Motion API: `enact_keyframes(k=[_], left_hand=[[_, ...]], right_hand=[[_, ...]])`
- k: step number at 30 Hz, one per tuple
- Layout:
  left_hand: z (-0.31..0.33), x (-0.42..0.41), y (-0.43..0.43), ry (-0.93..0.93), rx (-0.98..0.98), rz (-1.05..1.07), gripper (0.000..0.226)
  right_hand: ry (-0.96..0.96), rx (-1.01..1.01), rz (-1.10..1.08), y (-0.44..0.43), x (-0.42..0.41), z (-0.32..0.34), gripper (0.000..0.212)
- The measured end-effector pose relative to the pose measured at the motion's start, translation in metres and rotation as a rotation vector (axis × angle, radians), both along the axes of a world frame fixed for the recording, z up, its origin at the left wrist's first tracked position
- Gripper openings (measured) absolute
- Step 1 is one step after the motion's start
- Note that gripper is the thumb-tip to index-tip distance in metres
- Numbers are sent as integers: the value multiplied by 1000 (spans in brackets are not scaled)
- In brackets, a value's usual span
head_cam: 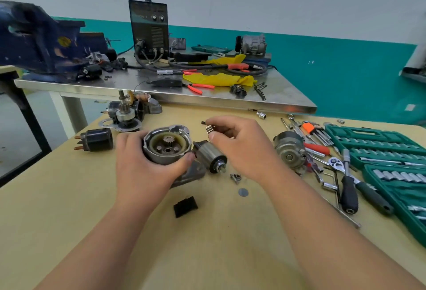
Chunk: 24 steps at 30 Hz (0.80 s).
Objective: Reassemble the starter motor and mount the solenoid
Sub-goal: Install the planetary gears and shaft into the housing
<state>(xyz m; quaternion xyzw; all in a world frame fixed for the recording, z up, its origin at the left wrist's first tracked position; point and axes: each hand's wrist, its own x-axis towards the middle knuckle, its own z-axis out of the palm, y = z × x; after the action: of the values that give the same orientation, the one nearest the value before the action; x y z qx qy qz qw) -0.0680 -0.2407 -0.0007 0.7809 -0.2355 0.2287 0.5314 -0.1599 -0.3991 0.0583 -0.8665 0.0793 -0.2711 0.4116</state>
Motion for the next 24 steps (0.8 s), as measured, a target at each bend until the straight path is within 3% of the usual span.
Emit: enact_keyframes(k=[2, 6, 11, 20, 24], left_hand=[[3, -21, -13, -4, -5, -90, 71], [2, -55, -43, 69, -7, -204, 61], [-2, -65, -54, 71, 22, -233, 60], [-1, -63, -56, 89, 1, -209, 59], [-1, -65, -58, 52, 10, -220, 58]], right_hand=[[-48, -65, 74, 1, -16, 11, 27], [108, -377, 141, 5, -35, 16, 29], [196, -311, 160, -3, -49, 18, 20], [309, -730, 126, 8, -41, 34, 21], [317, -713, 80, 11, -38, 36, 23]])
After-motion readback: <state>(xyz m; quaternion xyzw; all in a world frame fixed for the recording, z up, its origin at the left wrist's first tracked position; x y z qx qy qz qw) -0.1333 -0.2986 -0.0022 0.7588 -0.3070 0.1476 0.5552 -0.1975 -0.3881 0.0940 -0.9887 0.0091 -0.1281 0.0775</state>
